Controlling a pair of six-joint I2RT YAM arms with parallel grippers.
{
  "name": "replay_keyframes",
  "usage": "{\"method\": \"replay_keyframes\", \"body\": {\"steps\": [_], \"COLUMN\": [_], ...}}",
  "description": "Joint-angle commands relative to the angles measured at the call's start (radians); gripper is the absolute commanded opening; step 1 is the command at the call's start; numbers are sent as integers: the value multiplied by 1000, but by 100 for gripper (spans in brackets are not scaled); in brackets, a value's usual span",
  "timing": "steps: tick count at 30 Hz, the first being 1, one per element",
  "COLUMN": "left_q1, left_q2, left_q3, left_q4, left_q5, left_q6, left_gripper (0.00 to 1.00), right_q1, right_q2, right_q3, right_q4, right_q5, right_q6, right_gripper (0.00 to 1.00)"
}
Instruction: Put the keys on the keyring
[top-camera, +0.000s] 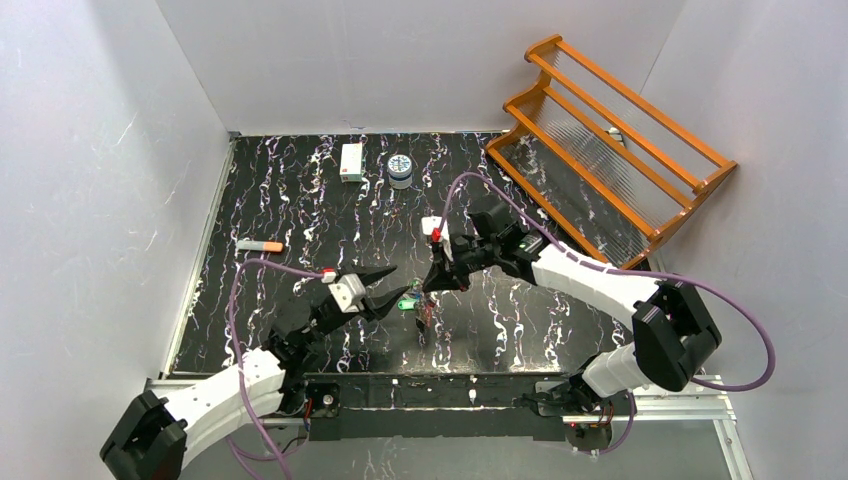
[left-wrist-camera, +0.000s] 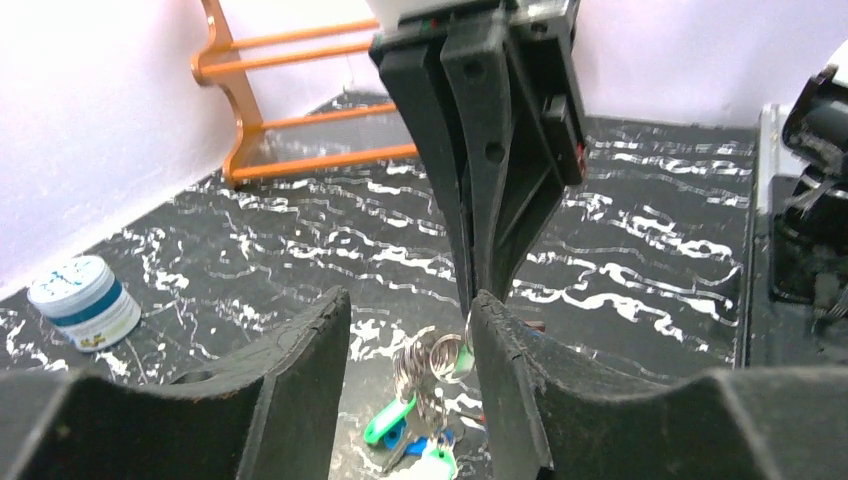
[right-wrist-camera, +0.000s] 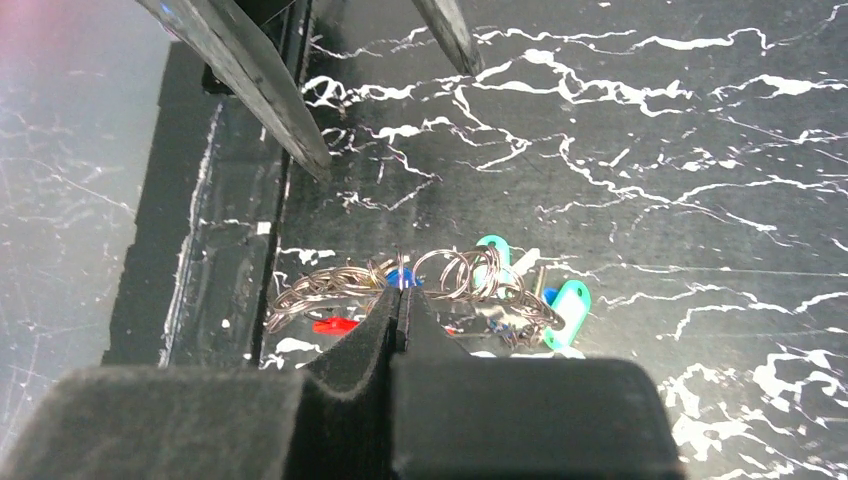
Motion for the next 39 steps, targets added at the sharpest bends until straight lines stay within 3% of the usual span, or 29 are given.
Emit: {"method": "replay_keyframes", "body": {"steps": [1, 5, 9, 20, 33, 39], "left_q1": [-3, -3, -3, -3, -3, -3], "left_q2": [-25, -4, 36, 147, 163, 129], "left_q3": [85, 163, 222, 253, 253, 257], "left_q4": [-243, -463, -571, -573, -567, -598], "left_q5": [-18, 23, 91, 221, 274, 227], "left_q6": [129, 240, 298, 265, 243, 246], "left_gripper": [47, 49, 48, 34, 39, 38], "right_q1": [22, 65, 113, 178, 182, 181], "right_q2": [-30, -9, 18, 64, 57, 59], "right_q3": [119, 180, 216, 250, 242, 236], "right_q4": [-212, -320, -368, -369, -352, -351], "right_q5": [107, 208, 272, 315, 318, 318], "right_q6": [-142, -213, -244, -228, -223, -224], "right_gripper": [1, 1, 1, 1, 1, 1]}}
